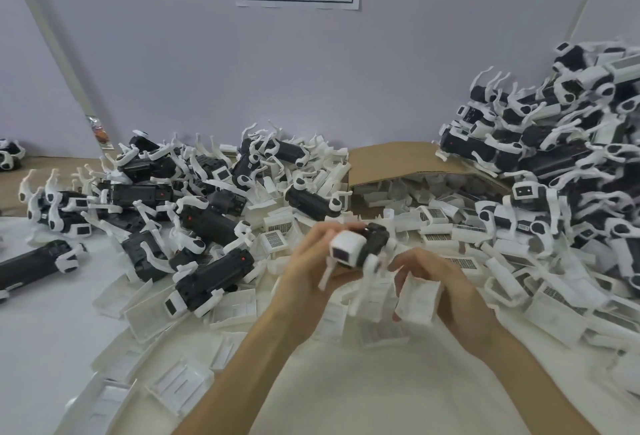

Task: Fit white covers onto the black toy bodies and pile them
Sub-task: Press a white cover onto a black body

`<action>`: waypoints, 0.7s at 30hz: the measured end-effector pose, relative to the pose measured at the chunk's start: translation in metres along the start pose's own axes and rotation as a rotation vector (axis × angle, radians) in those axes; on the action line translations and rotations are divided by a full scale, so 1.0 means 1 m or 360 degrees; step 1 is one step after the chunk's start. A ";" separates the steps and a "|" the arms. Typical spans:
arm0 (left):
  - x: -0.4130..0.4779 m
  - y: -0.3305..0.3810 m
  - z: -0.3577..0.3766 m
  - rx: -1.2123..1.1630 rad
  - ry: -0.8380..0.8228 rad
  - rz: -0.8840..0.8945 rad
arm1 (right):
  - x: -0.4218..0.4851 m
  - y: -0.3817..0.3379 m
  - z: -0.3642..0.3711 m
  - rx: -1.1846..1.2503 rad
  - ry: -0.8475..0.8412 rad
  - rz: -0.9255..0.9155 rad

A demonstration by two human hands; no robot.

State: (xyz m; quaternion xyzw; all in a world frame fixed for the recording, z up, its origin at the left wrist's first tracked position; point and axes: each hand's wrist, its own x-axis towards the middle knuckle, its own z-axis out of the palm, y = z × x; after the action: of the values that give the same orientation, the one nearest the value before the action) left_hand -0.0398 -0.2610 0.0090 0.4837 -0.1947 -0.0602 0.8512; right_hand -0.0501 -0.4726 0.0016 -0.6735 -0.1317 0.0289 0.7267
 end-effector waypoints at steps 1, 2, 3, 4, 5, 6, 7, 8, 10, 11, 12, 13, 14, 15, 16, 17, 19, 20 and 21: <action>0.000 -0.004 0.001 0.0084 -0.0036 -0.0016 | 0.001 0.001 0.001 0.0023 0.0009 0.0055; -0.001 -0.008 0.003 0.0194 -0.0065 -0.0008 | 0.001 0.001 0.002 0.0005 0.0017 0.0095; -0.002 -0.011 0.005 0.0337 -0.0076 0.0025 | 0.002 0.002 0.003 -0.0077 0.0021 0.0108; -0.003 -0.013 0.007 0.0495 -0.0073 0.0069 | 0.002 0.002 0.004 -0.0185 0.0031 0.0102; -0.004 -0.015 0.008 0.0643 -0.0057 0.0104 | 0.002 0.001 0.004 -0.0255 0.0063 0.0091; -0.004 -0.016 0.009 0.0751 -0.0034 0.0123 | 0.001 0.000 0.004 -0.0266 0.0103 0.0073; -0.003 -0.018 0.008 0.0805 -0.0010 0.0131 | 0.001 -0.002 0.004 -0.0241 0.0130 0.0051; -0.003 -0.020 0.007 0.0808 0.0007 0.0133 | 0.000 -0.004 0.004 -0.0239 0.0135 0.0024; -0.003 -0.022 0.006 0.0748 0.0032 0.0127 | -0.001 -0.006 0.003 -0.0348 0.0135 -0.0045; -0.003 -0.022 0.006 0.0733 0.0037 0.0135 | -0.002 -0.007 0.003 -0.0426 0.0138 -0.0084; -0.003 -0.022 0.007 0.0733 0.0036 0.0154 | -0.003 -0.008 0.003 -0.0483 0.0138 -0.0124; -0.003 -0.023 0.007 0.0744 0.0030 0.0175 | -0.003 -0.009 0.004 -0.0523 0.0121 -0.0162; -0.003 -0.023 0.007 0.0761 0.0030 0.0191 | -0.004 -0.010 0.004 -0.0554 0.0076 -0.0201; -0.002 -0.024 0.005 0.0776 0.0040 0.0196 | -0.004 -0.010 0.005 -0.0585 0.0030 -0.0230; -0.001 -0.025 0.004 0.0784 0.0055 0.0198 | -0.005 -0.009 0.006 -0.0627 0.0005 -0.0254; 0.000 -0.026 0.003 0.0785 0.0067 0.0203 | -0.004 -0.008 0.007 -0.0675 0.0007 -0.0283; 0.000 -0.026 0.005 0.0781 0.0145 0.0206 | -0.003 -0.006 0.007 -0.0776 0.0067 -0.0356; -0.001 -0.024 0.006 0.0800 0.0249 0.0206 | -0.003 -0.006 0.008 -0.0793 0.0094 -0.0377; -0.001 -0.021 0.007 0.0841 0.0378 0.0230 | -0.003 -0.007 0.008 -0.0786 0.0114 -0.0385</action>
State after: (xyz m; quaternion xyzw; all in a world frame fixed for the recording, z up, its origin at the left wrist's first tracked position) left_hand -0.0419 -0.2777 -0.0062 0.6770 -0.1365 0.1105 0.7147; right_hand -0.0555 -0.4658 0.0082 -0.8103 -0.1885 -0.1151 0.5428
